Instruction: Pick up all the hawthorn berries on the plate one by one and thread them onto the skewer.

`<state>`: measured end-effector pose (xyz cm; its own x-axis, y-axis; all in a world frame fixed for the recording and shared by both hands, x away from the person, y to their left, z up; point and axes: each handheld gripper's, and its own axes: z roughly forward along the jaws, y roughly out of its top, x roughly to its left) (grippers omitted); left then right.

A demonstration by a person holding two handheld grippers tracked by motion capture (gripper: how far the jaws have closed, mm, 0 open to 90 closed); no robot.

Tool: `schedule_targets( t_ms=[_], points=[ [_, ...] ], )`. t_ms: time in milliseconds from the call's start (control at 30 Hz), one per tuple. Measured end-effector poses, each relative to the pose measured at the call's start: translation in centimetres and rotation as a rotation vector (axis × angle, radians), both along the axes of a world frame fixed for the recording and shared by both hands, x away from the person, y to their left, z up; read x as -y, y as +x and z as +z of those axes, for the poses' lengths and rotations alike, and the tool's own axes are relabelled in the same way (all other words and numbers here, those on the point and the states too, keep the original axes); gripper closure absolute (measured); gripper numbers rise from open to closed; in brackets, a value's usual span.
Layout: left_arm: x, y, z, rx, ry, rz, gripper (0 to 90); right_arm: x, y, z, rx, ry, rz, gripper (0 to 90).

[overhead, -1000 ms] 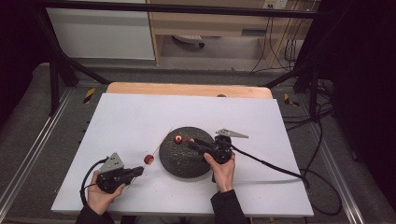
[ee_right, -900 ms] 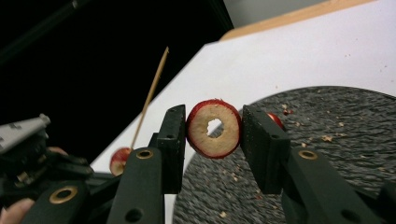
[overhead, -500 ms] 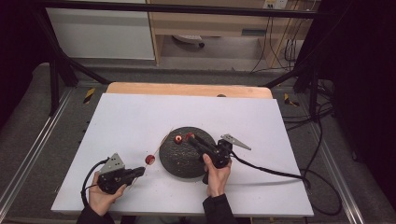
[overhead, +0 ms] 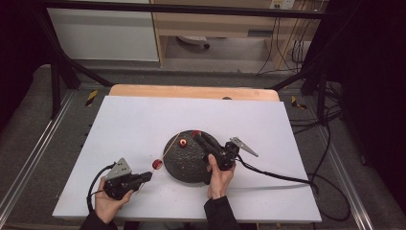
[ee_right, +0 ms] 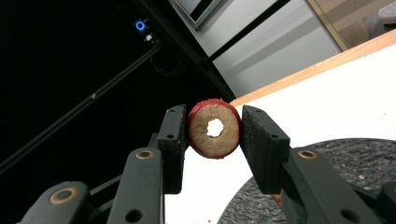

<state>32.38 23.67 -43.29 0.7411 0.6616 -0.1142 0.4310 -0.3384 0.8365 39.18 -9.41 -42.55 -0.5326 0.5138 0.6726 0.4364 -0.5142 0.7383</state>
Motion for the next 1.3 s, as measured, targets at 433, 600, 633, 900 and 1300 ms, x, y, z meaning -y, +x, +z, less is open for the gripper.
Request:
schedule_targets(
  t_ms=[433, 600, 633, 900, 1300],
  points=[
    [0.8, 0.0, -0.1, -0.001, 0.000, -0.009, 88.4, 0.0, 0.7, 0.5, 0.003, 0.055, -0.020, 61.9],
    [1.1, -0.1, -0.1, -0.001, 0.002, -0.014, 88.4, -0.3, 0.9, 0.7, 0.010, 0.064, -0.025, 61.9],
    [1.1, -0.1, -0.1, -0.002, 0.000, -0.015, 88.4, -0.4, 0.9, 0.7, 0.009, 0.074, -0.028, 61.9],
    [1.7, -0.2, -0.2, 0.000, 0.000, -0.024, 88.4, -0.5, 1.1, 0.6, 0.004, 0.126, -0.044, 61.9],
    [2.4, -0.2, -0.3, 0.003, 0.010, -0.039, 88.5, -0.7, 0.9, 0.3, -0.001, 0.158, -0.036, 62.0]
  ],
)
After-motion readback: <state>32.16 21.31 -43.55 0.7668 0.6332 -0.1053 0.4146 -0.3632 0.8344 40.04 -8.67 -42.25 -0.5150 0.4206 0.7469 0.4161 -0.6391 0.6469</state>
